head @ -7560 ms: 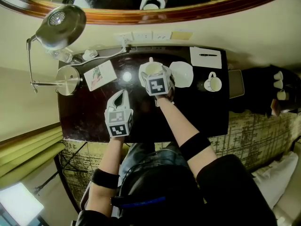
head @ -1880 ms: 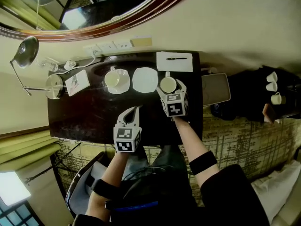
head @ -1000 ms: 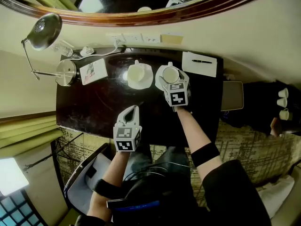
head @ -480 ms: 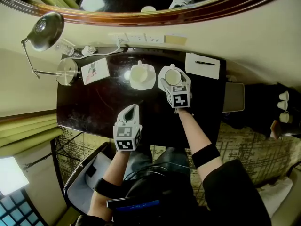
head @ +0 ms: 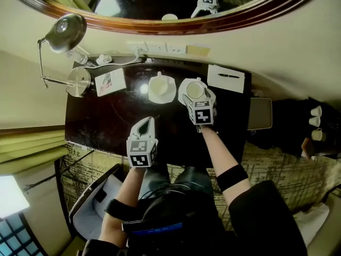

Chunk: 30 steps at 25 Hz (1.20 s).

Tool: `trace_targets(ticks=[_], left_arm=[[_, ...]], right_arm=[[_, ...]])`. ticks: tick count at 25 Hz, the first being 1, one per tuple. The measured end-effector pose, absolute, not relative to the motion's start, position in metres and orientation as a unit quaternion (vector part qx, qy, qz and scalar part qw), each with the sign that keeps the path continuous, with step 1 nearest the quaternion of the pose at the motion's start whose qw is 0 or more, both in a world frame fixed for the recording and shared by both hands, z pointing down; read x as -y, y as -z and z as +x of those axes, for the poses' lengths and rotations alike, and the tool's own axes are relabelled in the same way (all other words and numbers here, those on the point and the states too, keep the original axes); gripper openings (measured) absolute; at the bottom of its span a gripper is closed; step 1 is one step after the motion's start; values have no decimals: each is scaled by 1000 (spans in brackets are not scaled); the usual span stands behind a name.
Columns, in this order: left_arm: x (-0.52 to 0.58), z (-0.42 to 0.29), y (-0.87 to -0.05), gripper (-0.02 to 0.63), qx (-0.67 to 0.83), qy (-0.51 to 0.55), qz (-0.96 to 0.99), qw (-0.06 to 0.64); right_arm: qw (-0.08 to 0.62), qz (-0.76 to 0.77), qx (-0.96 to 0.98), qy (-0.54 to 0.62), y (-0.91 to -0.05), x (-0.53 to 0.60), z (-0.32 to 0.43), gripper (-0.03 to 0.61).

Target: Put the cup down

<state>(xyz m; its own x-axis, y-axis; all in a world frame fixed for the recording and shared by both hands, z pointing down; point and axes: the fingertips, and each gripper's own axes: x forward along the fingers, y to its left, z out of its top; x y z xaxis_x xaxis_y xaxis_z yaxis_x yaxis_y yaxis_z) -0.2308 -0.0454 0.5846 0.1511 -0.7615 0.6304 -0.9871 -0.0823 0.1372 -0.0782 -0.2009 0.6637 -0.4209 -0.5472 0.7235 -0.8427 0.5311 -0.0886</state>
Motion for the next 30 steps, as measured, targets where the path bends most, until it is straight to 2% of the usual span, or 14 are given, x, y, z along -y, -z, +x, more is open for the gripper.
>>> trace_targets(ticks=[5,11,13,16,21,30], left_arm=[[49,-225,-563,0,614,-190,715,274],[48,-223,-539,0,606,-182,733,251],[46,-218,-532,0,598,-177,742,246],[43,-214,-525,0,587,-172,753,242],[37,-208,-510,0,569,-164,770,237],[26,-202,-496,0,559,-162,783,220]], right_arm=[[333,436,809,-211,-640,194,-66,459],[305,439,820,-205,-595,173,-59,454],[302,435,823,-205,-587,163,-52,400],[287,430,832,-202,-563,148,-45,380],[261,441,835,-199,-536,123,-30,238],[234,452,836,-204,-513,81,-4,58]])
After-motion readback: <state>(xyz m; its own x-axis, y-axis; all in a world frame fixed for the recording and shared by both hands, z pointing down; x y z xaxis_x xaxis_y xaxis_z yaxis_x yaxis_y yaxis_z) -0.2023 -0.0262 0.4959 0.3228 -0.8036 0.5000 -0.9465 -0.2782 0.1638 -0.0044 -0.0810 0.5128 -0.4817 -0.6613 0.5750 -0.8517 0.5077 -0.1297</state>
